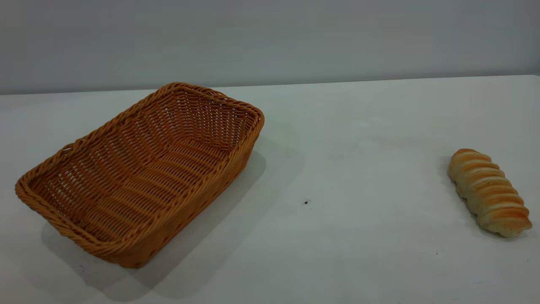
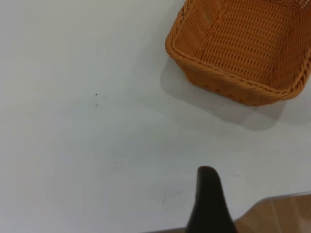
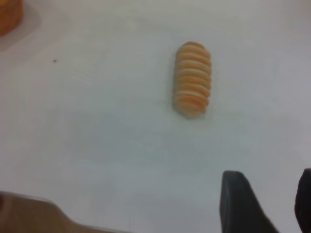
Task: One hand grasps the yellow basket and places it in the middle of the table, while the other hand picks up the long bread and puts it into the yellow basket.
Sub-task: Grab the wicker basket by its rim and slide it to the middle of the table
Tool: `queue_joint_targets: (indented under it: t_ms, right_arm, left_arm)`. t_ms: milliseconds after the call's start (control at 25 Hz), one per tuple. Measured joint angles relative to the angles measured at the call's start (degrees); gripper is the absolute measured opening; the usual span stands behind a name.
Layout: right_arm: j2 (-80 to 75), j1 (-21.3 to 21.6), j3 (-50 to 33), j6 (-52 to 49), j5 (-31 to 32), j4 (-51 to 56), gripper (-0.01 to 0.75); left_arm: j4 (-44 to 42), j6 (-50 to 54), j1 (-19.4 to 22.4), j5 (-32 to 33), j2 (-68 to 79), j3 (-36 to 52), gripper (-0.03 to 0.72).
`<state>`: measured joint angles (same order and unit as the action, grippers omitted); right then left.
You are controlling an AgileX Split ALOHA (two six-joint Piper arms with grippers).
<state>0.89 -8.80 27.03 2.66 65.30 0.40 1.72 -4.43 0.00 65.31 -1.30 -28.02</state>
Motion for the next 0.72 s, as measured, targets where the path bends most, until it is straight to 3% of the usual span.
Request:
queue_joint_targets:
  t_ms: [120, 320, 720]
  right_arm:
    - [0.00, -1.35, 0.07, -2.12, -0.22, -0.40, 0.322]
    - [-1.21, -1.46, 3.20, -5.68, -2.16, -4.37, 0.322]
    - [-24.05, -1.46, 12.09, -8.12, -5.56, -14.16, 0.322]
  left_arm:
    - [0.00, 3.08, -0.19, -0.50, 0.00, -0.13, 0.571]
    - [1.44, 11.37, -0.79, -7.53, 4.39, -2.05, 0.535]
    - [3.41, 12.76, -0.79, -20.99, 33.64, -2.19, 0.467]
